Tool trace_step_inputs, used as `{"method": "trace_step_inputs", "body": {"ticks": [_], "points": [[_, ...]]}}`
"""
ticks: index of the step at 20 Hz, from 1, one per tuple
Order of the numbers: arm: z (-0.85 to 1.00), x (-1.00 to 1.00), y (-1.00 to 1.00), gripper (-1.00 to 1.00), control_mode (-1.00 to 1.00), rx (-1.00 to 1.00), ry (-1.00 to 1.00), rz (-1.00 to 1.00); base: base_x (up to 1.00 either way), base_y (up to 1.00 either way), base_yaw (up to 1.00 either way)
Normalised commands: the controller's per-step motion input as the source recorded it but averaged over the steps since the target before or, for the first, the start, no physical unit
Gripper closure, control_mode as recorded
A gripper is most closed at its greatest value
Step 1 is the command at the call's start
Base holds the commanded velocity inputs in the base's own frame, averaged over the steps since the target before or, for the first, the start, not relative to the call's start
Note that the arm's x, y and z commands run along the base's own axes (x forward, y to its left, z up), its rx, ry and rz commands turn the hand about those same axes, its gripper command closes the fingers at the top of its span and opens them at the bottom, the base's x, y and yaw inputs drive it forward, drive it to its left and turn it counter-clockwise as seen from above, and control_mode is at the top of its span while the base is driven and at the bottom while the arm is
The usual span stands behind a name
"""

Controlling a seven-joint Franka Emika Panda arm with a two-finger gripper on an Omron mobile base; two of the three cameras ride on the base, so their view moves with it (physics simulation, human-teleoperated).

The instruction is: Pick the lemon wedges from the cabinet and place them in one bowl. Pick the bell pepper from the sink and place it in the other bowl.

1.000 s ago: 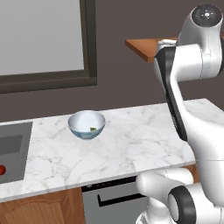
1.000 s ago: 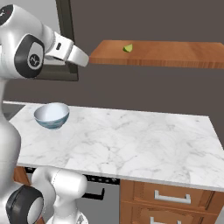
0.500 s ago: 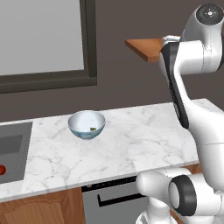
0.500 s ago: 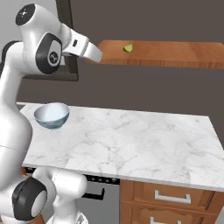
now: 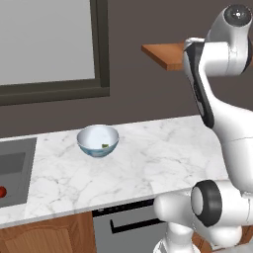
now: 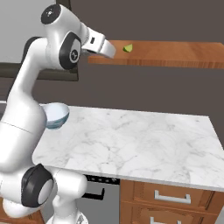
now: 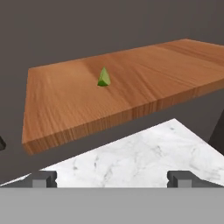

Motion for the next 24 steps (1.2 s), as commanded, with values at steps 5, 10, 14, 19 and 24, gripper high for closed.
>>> {"method": "trace_step_inputs", "body": {"ticks": [5,10,14,19,24], "points": [[-0.04,0.44,-0.2,-1.0,-1.0,0.0,0.0,0.04,0.0,0.0,0.0],[0.0,0.56,-0.19,-1.0,-1.0,0.0,0.03,0.0,0.0,0.0,0.0],[0.0,0.66,-0.23,-1.0,-1.0,0.0,0.06,0.0,0.0,0.0,0.0],[0.0,0.67,-0.23,-1.0,-1.0,0.0,0.08,0.0,0.0,0.0,0.0],[0.0,0.51,-0.09,-1.0,-1.0,0.0,0.04,0.0,0.0,0.0,0.0]]}}
